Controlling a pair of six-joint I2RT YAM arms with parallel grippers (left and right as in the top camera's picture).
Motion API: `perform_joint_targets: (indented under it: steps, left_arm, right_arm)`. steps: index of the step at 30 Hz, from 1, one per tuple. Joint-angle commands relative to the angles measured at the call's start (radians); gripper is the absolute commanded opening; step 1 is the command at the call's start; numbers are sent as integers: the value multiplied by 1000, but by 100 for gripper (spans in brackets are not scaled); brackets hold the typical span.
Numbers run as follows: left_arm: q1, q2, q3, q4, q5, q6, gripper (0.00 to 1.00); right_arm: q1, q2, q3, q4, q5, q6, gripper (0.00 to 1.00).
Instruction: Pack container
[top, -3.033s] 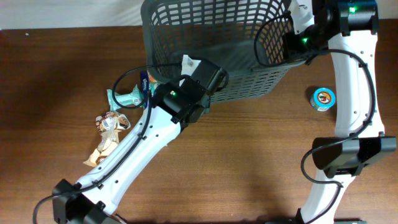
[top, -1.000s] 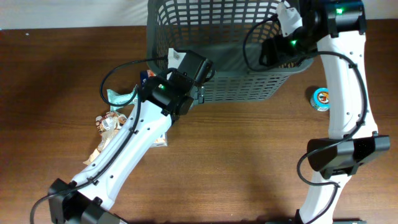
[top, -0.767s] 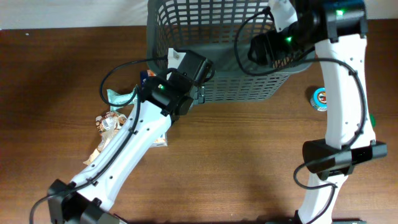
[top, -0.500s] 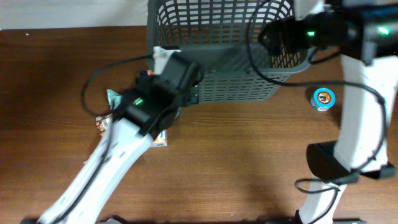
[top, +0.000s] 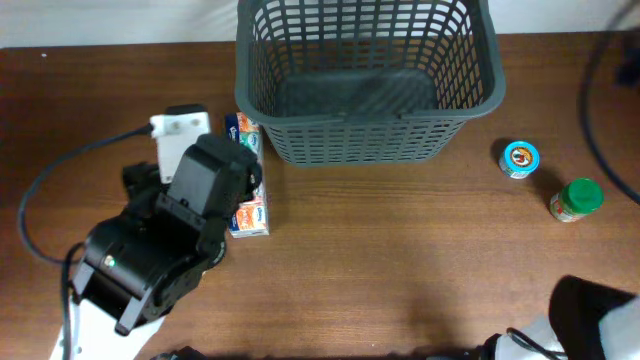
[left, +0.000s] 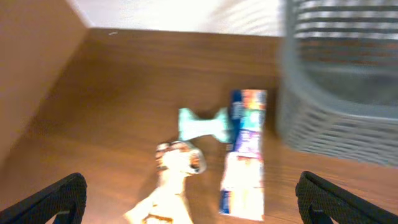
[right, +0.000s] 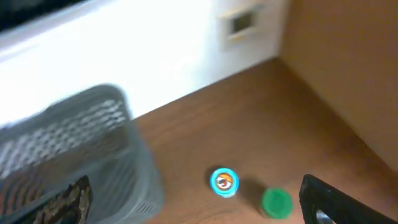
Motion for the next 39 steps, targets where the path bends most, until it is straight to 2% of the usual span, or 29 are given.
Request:
perform_joint_targets:
  steps: [1,5,9,14,18,24,33,39]
  left_arm:
    - [61,-5,10,-45,-105,-118,100]
    - [175,1,10,-87,-97,-156,100]
    - [280,1,10,-114,-97,-156,100]
    - [348,1,10,-118,-97,-156,100]
    - [352,1,10,-118,-97,-156,100]
    - [352,1,10,-118,-97,-156,100]
    - [352,1,10,-118,-97,-156,100]
    - [352,1,10,-118,-97,-156,100]
  right_arm:
    - [-100,-26,-103,-7,31,112,99]
    - [-181,-41,-274,-7,25,117,99]
    - [-198,-40,-421,-7,26,86,99]
    - [-197,-38,-515,7,56,101,99]
    - [-197,-9,-618,24,212,297,99]
    - [-196,50,-731,119,206,325,99]
    - [-196,157,-780,142,205,562,99]
    - [-200,189,-832,138,206,570,99]
